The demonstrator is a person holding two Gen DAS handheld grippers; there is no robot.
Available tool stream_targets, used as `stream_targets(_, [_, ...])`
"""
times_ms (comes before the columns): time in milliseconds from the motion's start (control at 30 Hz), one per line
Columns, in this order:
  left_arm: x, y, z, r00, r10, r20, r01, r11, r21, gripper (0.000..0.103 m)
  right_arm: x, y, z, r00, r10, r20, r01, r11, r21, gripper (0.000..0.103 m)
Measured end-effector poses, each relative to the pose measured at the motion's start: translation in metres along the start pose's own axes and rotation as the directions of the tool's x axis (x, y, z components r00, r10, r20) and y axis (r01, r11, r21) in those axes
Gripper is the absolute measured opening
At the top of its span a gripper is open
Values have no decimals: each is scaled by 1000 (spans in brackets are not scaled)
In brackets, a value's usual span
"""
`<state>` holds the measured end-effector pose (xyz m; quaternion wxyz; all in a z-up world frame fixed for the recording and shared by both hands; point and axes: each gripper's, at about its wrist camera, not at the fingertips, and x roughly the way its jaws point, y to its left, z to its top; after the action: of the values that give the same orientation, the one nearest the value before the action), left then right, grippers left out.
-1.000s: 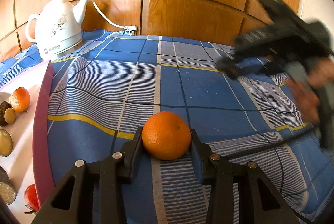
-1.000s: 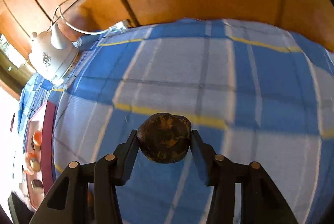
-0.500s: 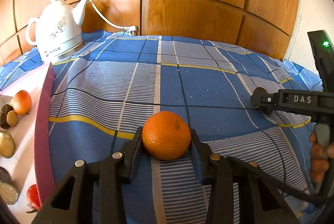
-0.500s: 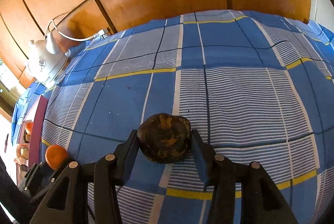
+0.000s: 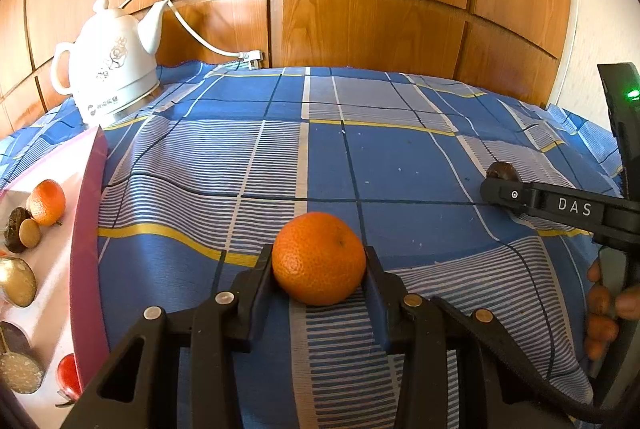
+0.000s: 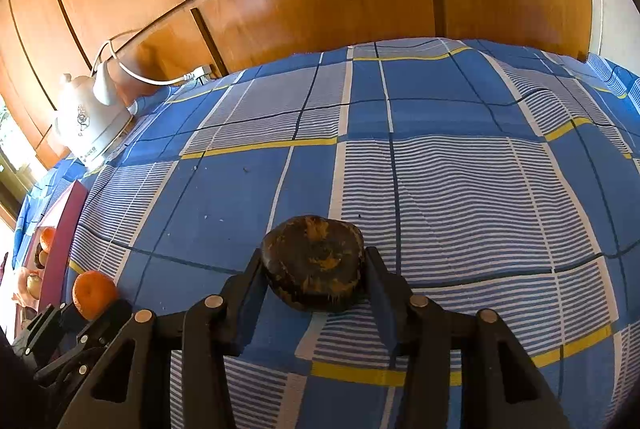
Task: Organize fruits
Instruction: 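Lift the mandarin with the left gripper while the right gripper lifts the dark fruit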
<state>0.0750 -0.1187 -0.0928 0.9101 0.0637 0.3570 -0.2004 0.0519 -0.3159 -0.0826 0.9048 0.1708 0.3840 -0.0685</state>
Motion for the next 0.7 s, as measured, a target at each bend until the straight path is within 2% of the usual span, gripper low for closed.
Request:
stream_targets(300, [-8,0,6,999,19,-32,-19,1000,-8,40,0,0,-1,1000,3,8,-3,1000,0,48])
stream_targets(700, [-67,18,23,1000,11,19,-11,1000,-20,40,0,-1,-1,1000,8,10,-8,1000,4,48])
